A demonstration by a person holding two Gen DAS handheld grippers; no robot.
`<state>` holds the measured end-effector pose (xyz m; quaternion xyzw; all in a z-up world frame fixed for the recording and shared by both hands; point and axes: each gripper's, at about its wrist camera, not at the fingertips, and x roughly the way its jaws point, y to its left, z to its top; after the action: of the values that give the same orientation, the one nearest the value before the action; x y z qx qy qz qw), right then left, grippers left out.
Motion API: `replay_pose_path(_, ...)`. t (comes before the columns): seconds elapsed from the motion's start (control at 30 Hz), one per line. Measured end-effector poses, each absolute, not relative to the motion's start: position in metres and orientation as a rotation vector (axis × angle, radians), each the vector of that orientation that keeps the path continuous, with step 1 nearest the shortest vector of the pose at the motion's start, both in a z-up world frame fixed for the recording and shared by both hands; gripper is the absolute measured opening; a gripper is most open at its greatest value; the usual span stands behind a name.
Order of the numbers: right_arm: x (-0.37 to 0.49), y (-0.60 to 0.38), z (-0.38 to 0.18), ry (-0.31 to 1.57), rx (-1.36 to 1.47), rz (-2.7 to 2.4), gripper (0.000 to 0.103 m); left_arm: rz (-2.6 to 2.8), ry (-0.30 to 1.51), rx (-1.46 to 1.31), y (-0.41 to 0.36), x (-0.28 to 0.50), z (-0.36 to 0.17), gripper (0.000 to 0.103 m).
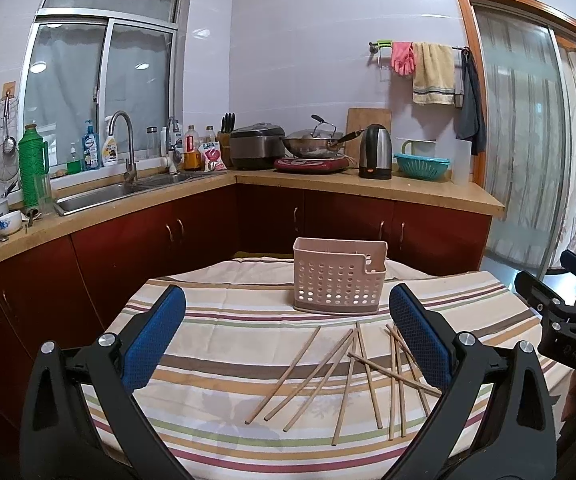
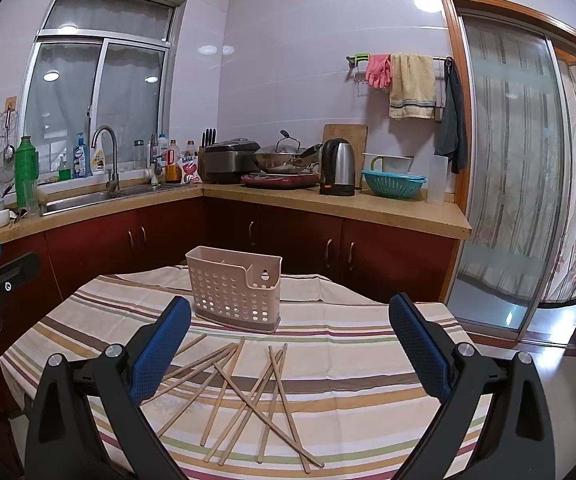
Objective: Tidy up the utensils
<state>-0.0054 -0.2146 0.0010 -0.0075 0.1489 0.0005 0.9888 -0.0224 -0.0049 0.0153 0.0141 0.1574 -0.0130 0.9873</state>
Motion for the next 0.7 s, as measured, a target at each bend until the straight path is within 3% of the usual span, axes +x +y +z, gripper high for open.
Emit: replay_pose_path(0.7,-0.0049,-0.2133,-0.0034,0.295,-0.018,-0.001,0.097,-0.020,0.317,0.021,-0.0004,-0.0236,0.0113,0.099)
